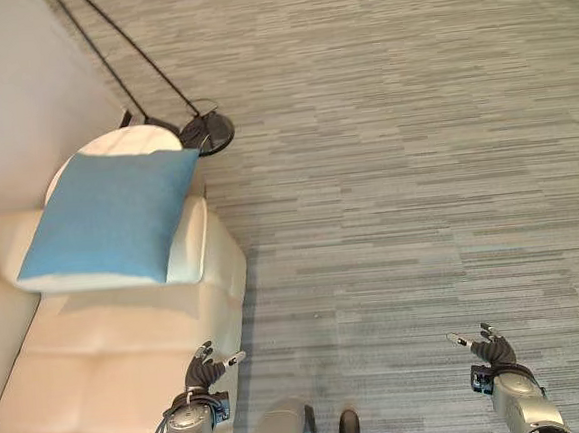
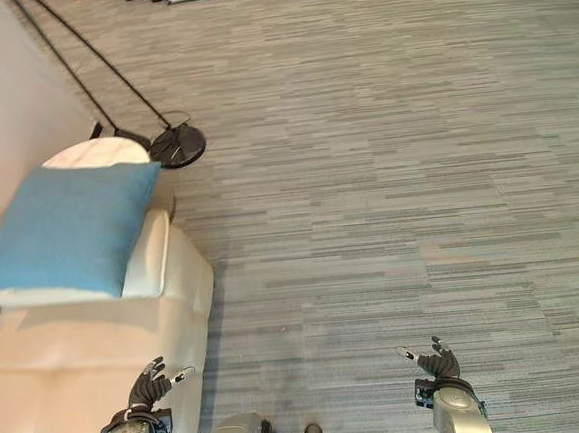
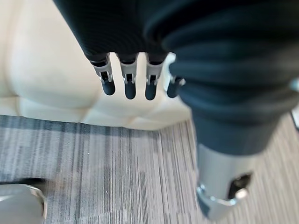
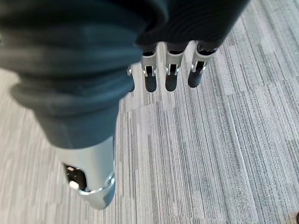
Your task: Pick up all the scattered cushions and arrange them neatly on the sofa.
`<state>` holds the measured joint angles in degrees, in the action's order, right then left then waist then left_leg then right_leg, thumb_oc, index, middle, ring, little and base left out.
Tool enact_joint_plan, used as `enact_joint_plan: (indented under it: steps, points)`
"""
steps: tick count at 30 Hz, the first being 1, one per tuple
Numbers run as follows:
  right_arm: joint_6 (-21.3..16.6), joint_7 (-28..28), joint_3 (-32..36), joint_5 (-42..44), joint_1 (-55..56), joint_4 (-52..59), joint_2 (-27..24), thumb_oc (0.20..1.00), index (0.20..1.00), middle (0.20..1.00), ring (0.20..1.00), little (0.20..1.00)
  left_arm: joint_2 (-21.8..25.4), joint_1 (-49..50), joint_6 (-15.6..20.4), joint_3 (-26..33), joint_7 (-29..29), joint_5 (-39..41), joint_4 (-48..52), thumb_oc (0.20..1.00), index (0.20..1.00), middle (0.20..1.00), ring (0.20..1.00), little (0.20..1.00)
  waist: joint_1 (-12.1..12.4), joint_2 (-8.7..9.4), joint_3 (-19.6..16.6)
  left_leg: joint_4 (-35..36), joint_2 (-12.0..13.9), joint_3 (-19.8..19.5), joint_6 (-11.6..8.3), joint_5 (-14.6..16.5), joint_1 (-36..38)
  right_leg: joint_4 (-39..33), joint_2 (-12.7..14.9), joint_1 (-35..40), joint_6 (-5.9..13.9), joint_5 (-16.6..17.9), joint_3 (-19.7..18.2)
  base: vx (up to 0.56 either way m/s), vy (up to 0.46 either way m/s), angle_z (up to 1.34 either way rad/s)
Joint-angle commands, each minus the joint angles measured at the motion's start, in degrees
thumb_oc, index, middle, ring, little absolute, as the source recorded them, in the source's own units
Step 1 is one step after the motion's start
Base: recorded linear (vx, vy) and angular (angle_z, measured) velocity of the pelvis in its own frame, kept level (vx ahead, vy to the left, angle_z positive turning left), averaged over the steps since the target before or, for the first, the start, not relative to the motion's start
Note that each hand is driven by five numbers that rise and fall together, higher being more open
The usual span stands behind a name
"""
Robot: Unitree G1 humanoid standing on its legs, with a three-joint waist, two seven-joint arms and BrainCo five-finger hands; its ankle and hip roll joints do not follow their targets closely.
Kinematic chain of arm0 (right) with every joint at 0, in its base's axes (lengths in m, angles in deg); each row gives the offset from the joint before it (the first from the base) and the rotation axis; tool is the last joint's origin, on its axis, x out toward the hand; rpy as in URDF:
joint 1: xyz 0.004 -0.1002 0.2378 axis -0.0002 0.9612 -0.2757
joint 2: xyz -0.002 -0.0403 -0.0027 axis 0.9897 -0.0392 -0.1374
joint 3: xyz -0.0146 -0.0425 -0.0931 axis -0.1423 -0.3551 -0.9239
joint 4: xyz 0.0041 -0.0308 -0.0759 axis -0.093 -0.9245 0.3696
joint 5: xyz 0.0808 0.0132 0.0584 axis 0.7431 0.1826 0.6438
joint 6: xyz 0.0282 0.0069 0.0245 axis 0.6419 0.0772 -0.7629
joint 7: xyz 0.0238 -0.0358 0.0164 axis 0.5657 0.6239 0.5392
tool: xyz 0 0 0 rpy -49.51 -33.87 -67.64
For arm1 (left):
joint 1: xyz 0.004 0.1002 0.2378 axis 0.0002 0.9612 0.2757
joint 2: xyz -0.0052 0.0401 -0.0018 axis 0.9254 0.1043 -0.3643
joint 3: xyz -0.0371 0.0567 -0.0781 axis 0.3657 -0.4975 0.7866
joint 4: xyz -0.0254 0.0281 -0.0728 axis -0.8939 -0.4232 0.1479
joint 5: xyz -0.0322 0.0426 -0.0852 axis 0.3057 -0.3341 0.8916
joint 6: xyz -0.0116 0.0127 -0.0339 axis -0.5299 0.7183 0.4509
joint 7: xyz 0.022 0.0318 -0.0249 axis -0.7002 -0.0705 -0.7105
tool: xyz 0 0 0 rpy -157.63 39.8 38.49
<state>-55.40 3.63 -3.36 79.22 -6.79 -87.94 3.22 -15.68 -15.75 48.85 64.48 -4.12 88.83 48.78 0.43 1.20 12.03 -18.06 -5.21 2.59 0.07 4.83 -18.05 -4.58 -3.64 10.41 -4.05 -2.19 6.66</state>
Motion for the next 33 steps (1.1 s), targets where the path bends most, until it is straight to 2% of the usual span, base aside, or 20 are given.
enact_joint_plan:
  steps: [1,2,4,6,8,9,13,15,16,17,18,19,22,23,24,25,26,27,28,33]
  points:
    - [-1.11,-0.23,1.14,0.2,2.1,1.02,-3.22,1.0,1.0,1.0,1.0,1.0,0.76,0.26,1.2,-0.55,0.43,0.24,1.66,1.0,1.0,1.0,1.0,1.0,0.8,-2.28,-0.5,16.93,2.45,0.03,-2.78,-7.24,10.6,0.26,4.28,-3.61,7.05,-4.51,5.46,0.21,0.002,-0.31]
    - [-1.16,-0.42,1.12,0.07,2.39,1.18,-3.36,1.0,1.0,1.0,1.0,1.0,0.76,0.24,0.99,-0.64,0.63,-0.15,1.5,1.0,1.0,1.0,1.0,1.0,0.66,-2.72,-0.56,21.33,3.02,-0.18,-3.49,-9.6,9.74,0.3,3.76,-2.74,6.88,-5.29,5.97,0.29,0.014,-0.17]
    - [-1.18,-0.63,1.2,0.08,2.46,1.0,-3.43,1.0,1.0,1.0,1.0,1.0,0.83,-0.31,0.74,-0.89,0.76,-0.74,0.58,1.0,1.0,1.0,1.0,1.0,-0.08,-2.93,-0.24,23.06,3.26,0.56,-5.02,-9.94,7.03,0.33,3.31,-1.08,6.65,-5.95,6.93,0.27,0.046,-0.02]
    - [-1.12,-0.81,1.58,0.31,2.25,0.77,-3.13,1.0,1.0,1.0,1.0,1.0,1.06,-0.74,0.48,-0.82,0.92,-1.23,0.11,1.0,1.0,1.0,1.0,1.0,-0.92,-2.7,-0.25,23.06,4.35,5.27,-5.82,-10.76,5.86,-0.11,3.14,1.02,6.82,-6.93,7.75,0.37,0.097,-0.06]
    - [-0.81,-0.7,1.61,0.21,2.24,1.08,-2.91,1.0,1.0,1.0,1.0,1.0,0.95,-0.19,0.44,-0.59,0.66,-1.06,0.65,1.0,1.0,1.0,1.0,1.0,-0.78,-2.63,-0.76,23.06,4.9,6.27,-4.98,-10.66,6.99,0.04,3.05,1.84,7.11,-7.41,7.5,0.46,0.173,0.47]
    - [-0.6,-0.47,1.56,-0.58,2.9,1.06,-1.93,1.0,1.0,1.0,1.0,1.0,0.61,0.64,0.4,-0.44,0.51,-0.95,0.13,1.0,1.0,1.0,1.0,1.0,-0.91,-1.74,-3.02,23.06,4.41,8.14,-3.61,-12.09,8.38,1.13,4.93,3.8,8.26,-9.29,8.67,0.67,0.291,0.93]
    - [-0.52,0.2,1.09,-0.45,2.87,1.31,-0.35,1.0,1.0,1.0,1.0,1.0,1.37,1.07,0.01,-0.43,0.61,-1.56,0.1,1.0,1.0,1.0,1.0,1.0,0.26,0.68,-4.67,23.06,3.03,9.03,-0.9,-9.5,11.46,10.62,8.67,2.29,10.37,-9.58,8.51,0.47,0.229,0.5]
    - [-0.71,0.8,0.34,-0.4,2.57,1.38,0.37,1.0,1.0,1.0,1.0,1.0,2.01,1.1,-0.11,-0.48,0.65,-1.5,0.56,1.0,1.0,1.0,1.0,1.0,0.77,1.9,-4.42,23.05,1.97,9.55,1.09,-6.86,13.47,23.42,11.69,-3.02,12.61,-5.14,8.01,0.3,0.273,-0.2]
    - [-0.27,0.89,-0.01,-0.99,2.14,1.2,0.47,1.0,1.0,1.0,1.0,1.0,2.56,0.59,-0.33,-0.72,0.94,-1.31,0.95,1.0,1.0,1.0,1.0,1.0,0.75,2.55,-3.23,22.59,0.49,9.15,2.48,-4.38,15.91,32.6,14.63,-6.41,14.56,1.86,7.17,0.27,0.278,0.34]
    - [-0.27,0.89,0.0,-0.99,2.08,1.19,0.46,1.0,1.0,1.0,1.0,1.0,2.55,0.55,-0.34,-0.7,0.94,-1.31,0.95,1.0,1.0,1.0,1.0,1.0,0.76,2.52,-3.2,22.6,0.52,9.21,2.53,-4.49,15.81,32.81,14.64,-6.63,14.52,1.87,7.13,0.31,0.314,0.53]
    - [-0.01,0.69,-0.06,-1.37,2.28,1.27,1.12,1.0,1.0,1.0,1.0,1.0,2.81,0.37,-0.4,-0.77,1.24,-1.05,1.61,1.0,1.0,1.0,1.0,1.0,0.38,1.78,-2.22,23.06,0.22,8.38,3.77,-3.4,18.39,39.05,15.81,-10.44,13.31,4.42,6.48,0.2,0.183,0.54]
    - [0.07,0.63,-0.22,-1.55,2.23,1.25,1.15,1.0,1.0,1.0,1.0,1.0,2.88,0.11,-0.36,-0.75,1.42,-0.87,1.92,1.0,1.0,1.0,1.0,1.0,0.37,1.28,-1.78,23.06,0.4,7.52,3.91,-2.96,19.11,39.83,15.22,-12.73,12.47,3.01,5.65,0.26,0.216,0.53]
    - [-0.06,0.34,-0.17,-0.97,2.59,1.06,1.36,1.0,1.0,1.0,1.0,1.0,2.67,-0.69,0.15,-0.81,1.68,0.24,2.2,1.0,1.0,1.0,1.0,1.0,0.28,-0.48,-0.02,23.06,1.13,4.09,3.46,-3.18,20.59,33.56,12.52,-17.83,10.41,-1.85,4.49,0.13,0.059,0.74]
    - [-0.06,0.34,-0.17,-0.97,2.57,1.05,1.34,1.0,1.0,1.0,1.0,1.0,2.65,-0.71,0.16,-0.81,1.69,0.24,2.19,1.0,1.0,1.0,1.0,1.0,0.25,-0.55,-0.06,23.06,1.21,4.06,3.43,-3.22,20.5,33.44,12.44,-17.85,10.36,-1.74,4.55,0.22,0.031,0.87]
    - [0.07,0.13,0.01,-0.37,2.53,0.32,1.4,1.0,1.0,1.0,1.0,1.0,2.57,-0.99,0.21,-0.91,1.57,0.37,2.3,1.0,1.0,1.0,1.0,1.0,0.19,-1.1,0.96,23.06,1.32,1.67,3.05,-3.0,21.58,25.51,10.3,-18.92,10.03,-2.45,2.98,0.2,-0.04,0.66]
    - [0.0,-0.2,0.09,-0.11,2.62,-0.21,1.61,1.0,1.0,1.0,1.0,1.0,2.49,-1.13,0.33,-0.63,1.78,0.84,2.18,1.0,1.0,1.0,1.0,1.0,-0.05,-1.21,1.15,23.06,1.27,-0.16,2.69,-2.88,21.93,16.8,7.69,-19.19,10.25,-1.8,-0.73,0.35,-0.097,1.22]
    - [0.11,-0.34,0.4,0.28,3.02,-0.47,1.5,1.0,1.0,1.0,1.0,1.0,2.72,-1.5,0.14,-0.44,1.4,0.45,2.01,1.0,1.0,1.0,1.0,1.0,-0.13,-0.76,1.6,23.06,1.04,-2.86,2.16,-2.49,22.99,8.17,6.47,-18.99,11.09,1.45,-4.27,0.23,-0.096,1.12]
    - [0.11,-0.34,0.4,0.28,3.0,-0.48,1.51,1.0,1.0,1.0,1.0,1.0,2.72,-1.51,0.13,-0.43,1.4,0.45,2.01,1.0,1.0,1.0,1.0,1.0,-0.11,-0.75,1.56,23.06,1.04,-2.84,2.16,-2.54,22.9,7.88,6.47,-18.95,11.09,1.68,-4.28,0.3,-0.135,1.4]
    - [0.2,-0.54,0.76,0.18,3.28,-0.91,1.53,1.0,1.0,1.0,1.0,1.0,2.95,-1.58,0.18,0.09,1.27,0.05,2.04,1.0,1.0,1.0,1.0,1.0,0.25,-0.31,1.62,23.06,0.94,-4.75,1.75,-2.15,23.52,1.3,6.93,-20.57,12.25,4.89,-4.63,0.15,-0.077,0.93]
    - [0.25,-0.23,0.24,-1.06,3.08,-1.28,1.53,1.0,1.0,1.0,1.0,1.0,2.94,-1.0,0.47,0.45,1.27,0.13,2.03,1.0,1.0,1.0,1.0,1.0,0.46,0.48,1.45,22.88,0.48,-8.74,1.2,-0.55,25.68,-0.42,7.31,-21.5,13.36,7.38,-5.59,0.33,-0.167,0.86]
